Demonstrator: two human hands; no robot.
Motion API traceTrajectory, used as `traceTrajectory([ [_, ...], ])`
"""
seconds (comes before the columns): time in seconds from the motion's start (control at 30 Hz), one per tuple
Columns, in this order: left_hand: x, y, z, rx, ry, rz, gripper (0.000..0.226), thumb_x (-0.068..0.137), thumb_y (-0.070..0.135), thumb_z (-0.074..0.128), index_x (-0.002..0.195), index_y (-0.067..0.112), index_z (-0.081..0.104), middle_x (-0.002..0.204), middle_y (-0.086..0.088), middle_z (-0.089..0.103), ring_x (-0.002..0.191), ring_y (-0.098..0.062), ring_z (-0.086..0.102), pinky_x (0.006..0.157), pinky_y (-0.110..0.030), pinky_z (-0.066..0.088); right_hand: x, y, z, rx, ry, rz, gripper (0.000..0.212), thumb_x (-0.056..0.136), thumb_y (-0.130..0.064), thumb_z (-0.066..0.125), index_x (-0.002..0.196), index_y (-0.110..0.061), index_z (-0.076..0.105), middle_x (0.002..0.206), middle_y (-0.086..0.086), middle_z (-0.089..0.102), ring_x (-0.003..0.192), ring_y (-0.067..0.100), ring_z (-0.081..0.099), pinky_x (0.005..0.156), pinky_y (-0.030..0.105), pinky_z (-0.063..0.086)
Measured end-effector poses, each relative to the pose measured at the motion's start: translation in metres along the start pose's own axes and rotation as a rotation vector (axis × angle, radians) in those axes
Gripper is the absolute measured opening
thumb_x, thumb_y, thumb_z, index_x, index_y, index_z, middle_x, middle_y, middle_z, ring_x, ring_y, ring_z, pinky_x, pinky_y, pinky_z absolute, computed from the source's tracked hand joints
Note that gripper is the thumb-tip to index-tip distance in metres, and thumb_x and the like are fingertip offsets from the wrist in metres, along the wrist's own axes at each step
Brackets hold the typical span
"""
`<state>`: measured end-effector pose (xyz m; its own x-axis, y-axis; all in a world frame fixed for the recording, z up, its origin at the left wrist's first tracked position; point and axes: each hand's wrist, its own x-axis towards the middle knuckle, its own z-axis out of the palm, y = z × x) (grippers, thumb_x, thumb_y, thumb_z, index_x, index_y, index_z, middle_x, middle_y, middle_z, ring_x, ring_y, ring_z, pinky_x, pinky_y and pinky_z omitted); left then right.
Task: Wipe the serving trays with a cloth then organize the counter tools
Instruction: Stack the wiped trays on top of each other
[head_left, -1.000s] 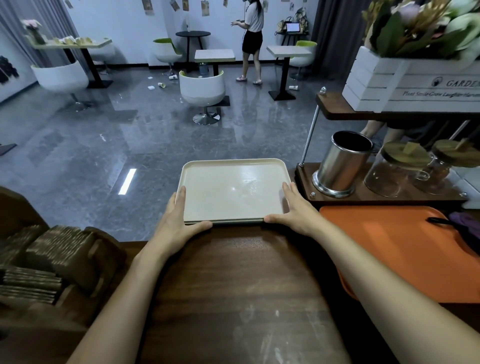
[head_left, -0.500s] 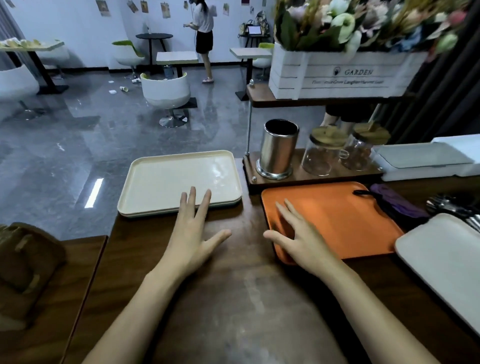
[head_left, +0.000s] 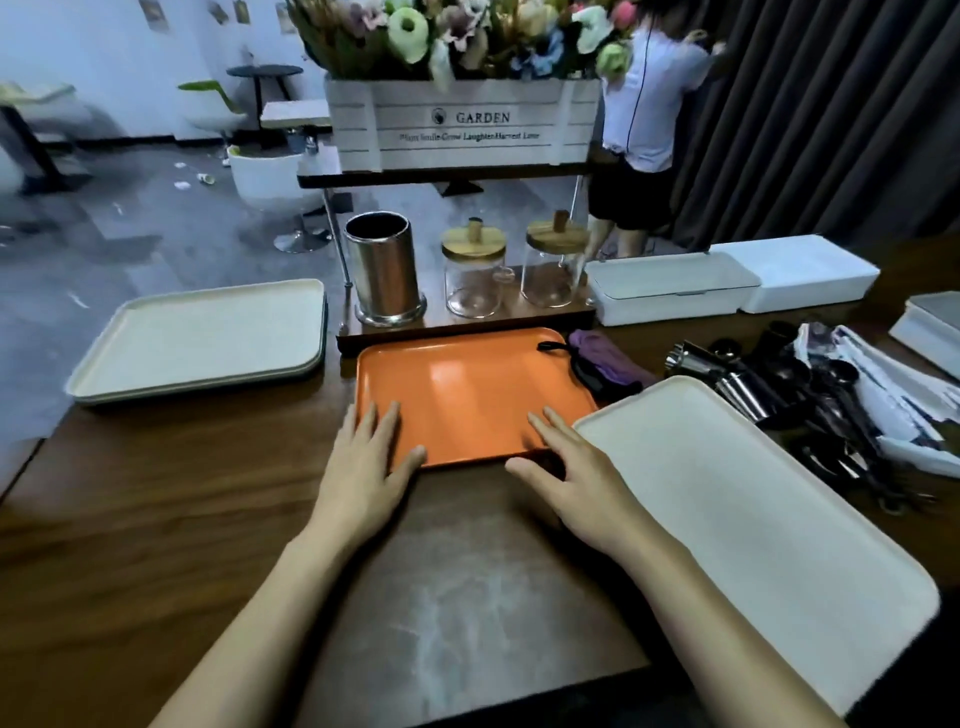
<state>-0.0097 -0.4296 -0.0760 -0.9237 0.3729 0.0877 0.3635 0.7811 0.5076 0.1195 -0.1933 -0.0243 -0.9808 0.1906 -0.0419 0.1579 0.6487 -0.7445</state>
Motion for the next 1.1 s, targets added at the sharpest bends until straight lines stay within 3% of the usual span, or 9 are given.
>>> traceTrajectory([
  [0.2, -0.012, 0.008, -0.003, 0.091, -0.023, -0.115, 0.086, 0.101, 0.059, 0.044, 0.162, 0.005, 0.014, 0.17, -0.011, 0.016, 0.158, -0.029, 0.005, 0.128, -0.046, 0.009, -0.002, 0.012, -0.001, 0.005, -0.083, -0.087, 0.077, 0.094, -0.058, 0.057, 0.159, -0.031, 0.026, 0.168, -0.011, 0.012, 0.152, 0.005, 0.012, 0.116, 0.019, 0.012],
  [0.57, -0.051, -0.002, -0.017, 0.015, -0.007, -0.214, 0.088, 0.101, 0.057, 0.046, 0.163, 0.008, 0.009, 0.171, -0.008, 0.01, 0.158, -0.023, -0.001, 0.128, -0.044, 0.006, 0.004, 0.019, -0.002, -0.061, -0.128, -0.146, 0.077, 0.096, -0.055, 0.055, 0.16, -0.029, 0.022, 0.168, -0.011, 0.008, 0.153, 0.003, 0.007, 0.113, 0.015, 0.009],
  [0.8, -0.078, -0.024, -0.046, -0.049, -0.028, -0.331, 0.09, 0.099, 0.056, 0.053, 0.165, 0.019, 0.004, 0.172, -0.005, 0.002, 0.158, -0.026, -0.002, 0.127, -0.045, 0.013, 0.012, 0.017, 0.006, -0.136, -0.117, -0.093, 0.081, 0.095, -0.059, 0.055, 0.161, -0.027, 0.019, 0.169, -0.008, 0.001, 0.154, 0.006, -0.001, 0.123, 0.033, 0.013],
  [0.9, -0.083, -0.042, -0.056, -0.066, -0.037, -0.287, 0.09, 0.099, 0.055, 0.055, 0.165, 0.022, 0.003, 0.171, 0.007, 0.0, 0.157, -0.015, -0.004, 0.127, -0.039, 0.009, 0.019, 0.01, 0.014, -0.166, -0.146, -0.068, 0.089, 0.092, -0.062, 0.058, 0.162, -0.028, 0.015, 0.169, -0.007, -0.003, 0.155, 0.009, -0.005, 0.124, 0.037, 0.011],
  [1.03, -0.075, -0.063, -0.068, -0.054, -0.108, -0.307, 0.105, 0.084, 0.079, 0.053, 0.163, 0.036, -0.001, 0.169, 0.014, -0.014, 0.158, -0.026, 0.003, 0.126, -0.049, 0.02, 0.028, -0.001, 0.028, -0.198, -0.173, -0.024, 0.103, 0.086, -0.066, 0.064, 0.162, -0.024, 0.009, 0.169, 0.0, -0.009, 0.155, 0.014, -0.007, 0.123, 0.037, 0.009],
  [1.1, -0.065, -0.069, -0.07, -0.049, -0.122, -0.298, 0.114, 0.079, 0.086, 0.05, 0.164, 0.031, -0.001, 0.171, 0.005, -0.012, 0.158, -0.027, 0.001, 0.127, -0.047, 0.012, 0.033, -0.006, 0.032, -0.239, -0.172, 0.004, 0.111, 0.081, -0.071, 0.065, 0.162, -0.023, 0.006, 0.169, 0.003, -0.013, 0.155, 0.017, -0.009, 0.123, 0.037, 0.007],
])
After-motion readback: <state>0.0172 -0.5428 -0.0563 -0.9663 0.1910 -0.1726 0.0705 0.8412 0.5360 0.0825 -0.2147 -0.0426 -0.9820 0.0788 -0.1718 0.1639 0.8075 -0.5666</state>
